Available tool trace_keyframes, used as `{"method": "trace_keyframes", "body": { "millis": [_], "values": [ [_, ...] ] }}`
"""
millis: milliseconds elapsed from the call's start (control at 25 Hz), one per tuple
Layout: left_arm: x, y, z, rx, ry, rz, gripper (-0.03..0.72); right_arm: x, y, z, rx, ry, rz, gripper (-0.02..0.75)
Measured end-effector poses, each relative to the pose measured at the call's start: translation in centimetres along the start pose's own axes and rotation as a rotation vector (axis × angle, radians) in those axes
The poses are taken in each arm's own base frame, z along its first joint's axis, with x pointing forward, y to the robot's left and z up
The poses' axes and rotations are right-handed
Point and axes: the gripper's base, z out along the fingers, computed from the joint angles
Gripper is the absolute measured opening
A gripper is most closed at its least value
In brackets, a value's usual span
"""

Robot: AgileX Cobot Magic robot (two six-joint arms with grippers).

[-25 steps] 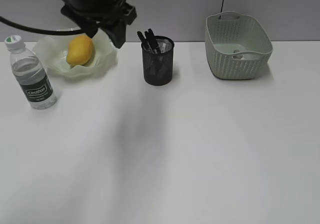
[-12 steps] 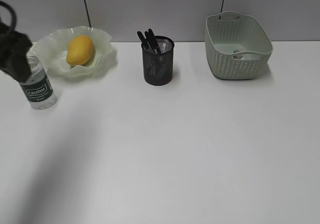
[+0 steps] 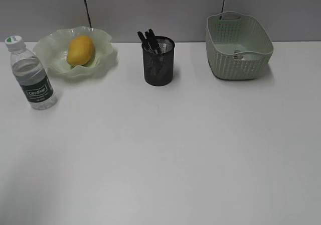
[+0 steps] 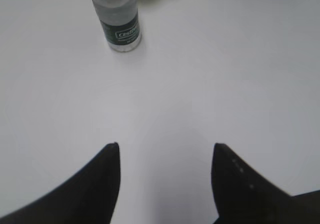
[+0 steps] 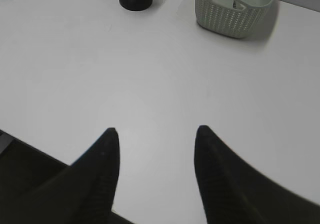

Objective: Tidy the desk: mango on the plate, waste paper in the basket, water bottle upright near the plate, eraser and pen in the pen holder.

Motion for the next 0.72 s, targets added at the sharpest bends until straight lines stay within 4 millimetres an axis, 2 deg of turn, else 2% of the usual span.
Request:
{"method": "trace_keyframes", "body": {
  "millis": [200, 440, 600, 720],
  "values": [
    [4.8, 0.1, -3.0, 0.048, -0.143, -0.02, 0.439, 0.0, 0.0, 0.0, 0.0, 0.001, 0.0, 0.394],
    [9.8, 0.3, -5.0, 0.078, -0.198, -0.022, 0.435, 0.3, 0.0, -0.1, -0.003, 0.033, 0.003, 0.394],
    [11.5, 0.4, -5.3, 0.078, -0.212, 0.019, 0.447, 0.8, 0.0, -0.2, -0.004, 0.096, 0.002, 0.394],
    [11.8, 0.4, -5.1, 0.081, -0.202, 0.028, 0.476, 0.9, 0.0, -0.2, 0.0, 0.103, -0.001, 0.394]
  ]
}}
